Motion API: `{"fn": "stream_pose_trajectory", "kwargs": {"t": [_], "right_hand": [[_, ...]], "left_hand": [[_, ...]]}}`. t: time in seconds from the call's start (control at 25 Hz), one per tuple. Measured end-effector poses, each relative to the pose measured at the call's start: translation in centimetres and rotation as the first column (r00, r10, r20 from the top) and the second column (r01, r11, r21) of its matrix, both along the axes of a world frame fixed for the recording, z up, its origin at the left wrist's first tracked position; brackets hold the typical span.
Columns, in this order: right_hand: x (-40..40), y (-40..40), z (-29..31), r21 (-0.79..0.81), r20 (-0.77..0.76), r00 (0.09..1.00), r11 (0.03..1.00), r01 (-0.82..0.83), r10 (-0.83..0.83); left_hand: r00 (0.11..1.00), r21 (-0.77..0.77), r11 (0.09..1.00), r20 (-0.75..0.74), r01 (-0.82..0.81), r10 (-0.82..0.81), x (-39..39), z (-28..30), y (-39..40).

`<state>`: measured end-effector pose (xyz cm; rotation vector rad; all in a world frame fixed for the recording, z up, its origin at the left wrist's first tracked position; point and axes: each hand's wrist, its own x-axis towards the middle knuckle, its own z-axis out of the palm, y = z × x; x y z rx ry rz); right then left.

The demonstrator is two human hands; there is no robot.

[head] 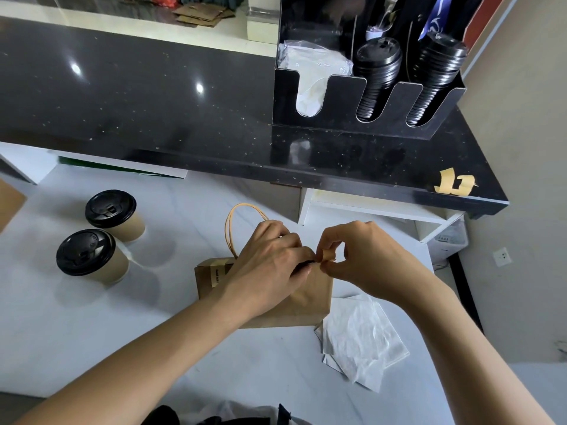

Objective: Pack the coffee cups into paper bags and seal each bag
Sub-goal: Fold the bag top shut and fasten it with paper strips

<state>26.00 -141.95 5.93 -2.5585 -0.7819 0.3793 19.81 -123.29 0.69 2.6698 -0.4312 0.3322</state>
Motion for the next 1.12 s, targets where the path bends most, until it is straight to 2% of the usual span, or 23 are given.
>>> {"fn": "stream_pose_trajectory", "kwargs": {"t": [0.16,0.44,0.64,0.76,0.96,1.12], "right_hand": [[-1.7,-0.7,-0.7,0.035,0.099,0.995,0.999,0.004,-0.007],[-3.8,-1.8,-2.8,0.206,0.250,0.967,0.979,0.002,-0.055],[-4.8,-2.1,-5.2,0.190,0.495,0.868,0.980,-0.057,-0.045],[-5.1,-2.1,-6.5,0.183,0.584,0.810,0.980,-0.077,-0.046],[-5.4,-2.0,-8.3,0.155,0.650,0.759,0.985,-0.079,-0.042],[-5.8,-2.2,-9.2,0.215,0.629,0.774,0.973,-0.082,-0.074]], "left_hand": [[1.000,-0.006,1.000,-0.003,0.016,-0.016,0.0,0.0,0.0],[1.000,0.026,0.999,-0.009,0.023,-0.023,0.0,0.1,0.0],[0.999,0.050,0.998,0.011,0.037,-0.038,0.0,0.2,0.1],[0.999,0.064,0.997,0.014,0.036,-0.037,0.0,0.2,-0.1],[0.999,0.104,0.994,0.031,0.029,-0.033,0.0,0.5,-0.2],[0.999,0.153,0.988,0.016,0.028,-0.031,0.0,0.8,-0.6]]}}
